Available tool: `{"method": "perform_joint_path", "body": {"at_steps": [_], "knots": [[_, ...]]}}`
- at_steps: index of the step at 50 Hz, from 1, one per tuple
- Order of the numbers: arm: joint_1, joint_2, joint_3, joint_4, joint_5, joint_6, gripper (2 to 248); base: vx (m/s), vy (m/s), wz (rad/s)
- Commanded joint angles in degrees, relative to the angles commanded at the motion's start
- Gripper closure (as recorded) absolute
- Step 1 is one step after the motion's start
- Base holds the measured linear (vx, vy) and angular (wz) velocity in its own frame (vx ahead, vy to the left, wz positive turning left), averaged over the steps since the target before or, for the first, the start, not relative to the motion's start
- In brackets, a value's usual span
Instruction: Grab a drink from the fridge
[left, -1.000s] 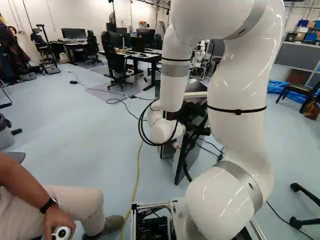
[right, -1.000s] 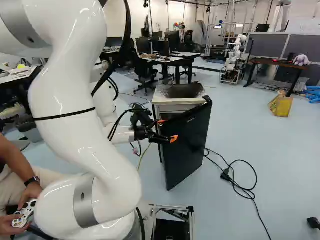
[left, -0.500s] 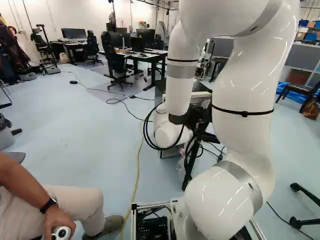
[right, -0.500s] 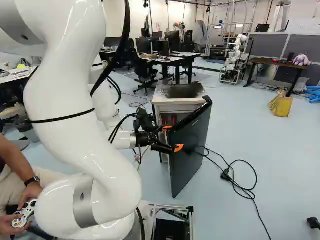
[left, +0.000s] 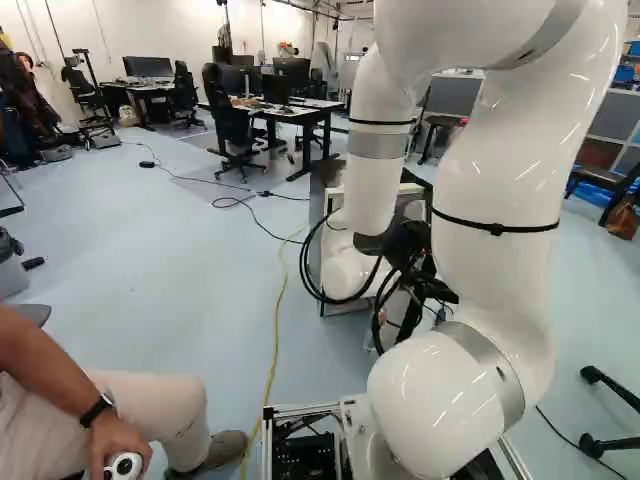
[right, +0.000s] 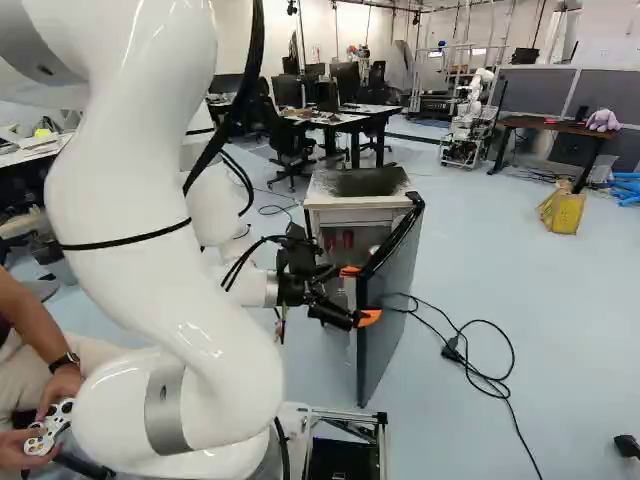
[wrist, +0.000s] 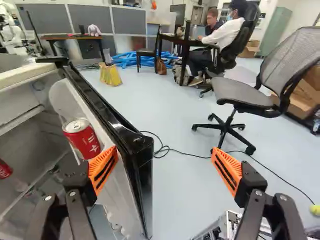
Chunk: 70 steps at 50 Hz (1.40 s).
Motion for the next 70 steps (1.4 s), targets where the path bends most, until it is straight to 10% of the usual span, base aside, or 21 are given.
{"method": "perform_joint_path", "body": {"at_steps": [70], "knots": [[-26.9,-5.3,-11.2,3.0,1.7,0.0,3,0.000,0.000,0.000]]}}
